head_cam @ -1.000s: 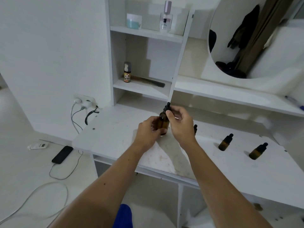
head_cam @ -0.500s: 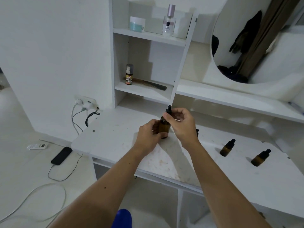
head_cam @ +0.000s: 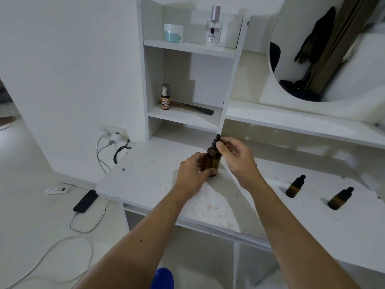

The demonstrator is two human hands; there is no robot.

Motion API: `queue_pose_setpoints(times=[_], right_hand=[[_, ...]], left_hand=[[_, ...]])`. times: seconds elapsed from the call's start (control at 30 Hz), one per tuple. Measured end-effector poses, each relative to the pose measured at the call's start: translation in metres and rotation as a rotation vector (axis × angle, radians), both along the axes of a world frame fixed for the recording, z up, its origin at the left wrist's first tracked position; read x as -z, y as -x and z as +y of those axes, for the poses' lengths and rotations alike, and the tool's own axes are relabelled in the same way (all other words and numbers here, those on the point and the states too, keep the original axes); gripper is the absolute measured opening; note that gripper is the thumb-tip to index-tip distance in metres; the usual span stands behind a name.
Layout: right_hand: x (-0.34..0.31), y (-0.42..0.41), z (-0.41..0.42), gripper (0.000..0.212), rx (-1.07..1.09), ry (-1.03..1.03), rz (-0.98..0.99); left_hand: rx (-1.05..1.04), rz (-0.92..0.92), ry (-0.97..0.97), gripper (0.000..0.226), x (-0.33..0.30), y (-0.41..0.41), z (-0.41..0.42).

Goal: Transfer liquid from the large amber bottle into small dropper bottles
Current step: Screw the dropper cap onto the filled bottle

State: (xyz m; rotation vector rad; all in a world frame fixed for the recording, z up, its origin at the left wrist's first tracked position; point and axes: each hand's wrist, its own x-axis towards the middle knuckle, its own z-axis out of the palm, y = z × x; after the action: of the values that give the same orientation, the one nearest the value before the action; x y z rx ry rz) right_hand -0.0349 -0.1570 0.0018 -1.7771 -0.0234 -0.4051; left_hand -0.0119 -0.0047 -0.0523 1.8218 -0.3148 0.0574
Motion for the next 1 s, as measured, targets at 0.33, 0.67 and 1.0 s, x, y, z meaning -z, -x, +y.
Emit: queue_pose_setpoints(times=[0.33, 0.67, 1.0], right_hand=[[0.0015, 0.0011, -0.0021, 0.014, -0.014, 0.004, -0.018], [0.002, -0.0018, -0.0062, 0.016, -0.024, 0.04, -0.003], [0.0006, -0.0003, -0.0066, 0.02, 0.001, -0.02, 0.002]], left_hand=[[-0.001, -0.003, 0.005, 0.051, -0.0002, -0.0003, 0.0007], [0.006, 0.0, 0.024, 0.051, 0.001, -0.0009, 0.0017], [0.017, 0.03, 0.035, 0.052, 0.0024, -0.0025, 0.0025]])
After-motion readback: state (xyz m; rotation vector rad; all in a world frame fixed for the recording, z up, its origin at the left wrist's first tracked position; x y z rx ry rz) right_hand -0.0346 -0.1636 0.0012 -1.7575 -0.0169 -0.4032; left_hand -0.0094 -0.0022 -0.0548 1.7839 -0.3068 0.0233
